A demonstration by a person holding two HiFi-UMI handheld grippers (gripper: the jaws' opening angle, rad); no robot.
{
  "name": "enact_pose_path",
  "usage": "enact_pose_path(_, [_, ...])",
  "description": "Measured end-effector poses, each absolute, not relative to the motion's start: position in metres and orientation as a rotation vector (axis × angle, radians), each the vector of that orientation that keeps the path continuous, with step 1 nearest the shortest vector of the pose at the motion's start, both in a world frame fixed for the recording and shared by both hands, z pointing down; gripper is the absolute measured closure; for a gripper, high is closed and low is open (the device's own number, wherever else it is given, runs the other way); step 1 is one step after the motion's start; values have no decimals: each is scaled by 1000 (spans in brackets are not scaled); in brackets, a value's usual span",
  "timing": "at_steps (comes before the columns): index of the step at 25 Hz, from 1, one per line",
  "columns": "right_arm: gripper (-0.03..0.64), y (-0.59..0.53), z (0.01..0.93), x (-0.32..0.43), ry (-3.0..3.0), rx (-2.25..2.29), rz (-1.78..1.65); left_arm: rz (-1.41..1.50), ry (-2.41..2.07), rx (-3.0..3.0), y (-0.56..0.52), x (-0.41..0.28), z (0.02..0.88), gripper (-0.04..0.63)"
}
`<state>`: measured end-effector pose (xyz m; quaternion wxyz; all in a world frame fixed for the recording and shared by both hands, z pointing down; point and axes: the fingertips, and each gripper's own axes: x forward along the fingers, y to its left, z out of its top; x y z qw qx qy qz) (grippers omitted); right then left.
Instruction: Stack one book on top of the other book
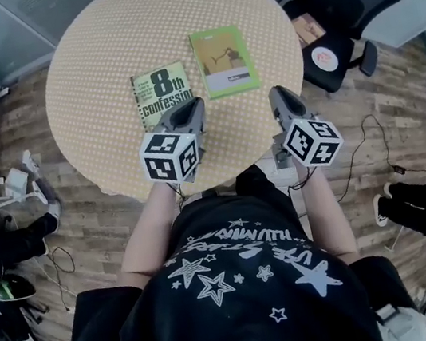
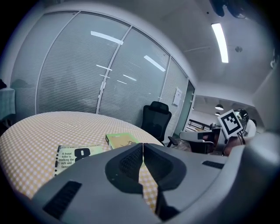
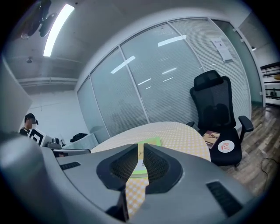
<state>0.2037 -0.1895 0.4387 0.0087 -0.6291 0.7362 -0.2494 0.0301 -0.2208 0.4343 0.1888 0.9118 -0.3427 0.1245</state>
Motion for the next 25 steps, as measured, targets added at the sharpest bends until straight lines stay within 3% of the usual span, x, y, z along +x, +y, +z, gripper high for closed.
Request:
enact_pose_path(17, [566, -290, 501, 229, 2584, -1714, -1073, 455, -1152, 2363, -286, 64, 481, 580])
enact_pose_path(20, [518, -297, 516, 221, 2687, -1623, -1138, 473, -1176, 2332, -293, 69, 489, 578])
enact_pose_path(21, [497, -300, 521, 218, 2711, -1597, -1157, 473, -1184, 2322, -296, 70, 492, 552])
enact_pose_path(22, [483, -303, 525, 217, 2727, -1575, -1176, 472, -1188, 2310, -298, 72, 496, 464])
enact_pose_path(23, [470, -307, 529, 216, 2738, -1557, -1194, 471, -1191, 2297, -300, 73, 499, 417])
enact_pose_path(25, [449, -313, 535, 214, 2760, -1527, -1228, 478, -1208, 2276, -302, 74, 502, 417])
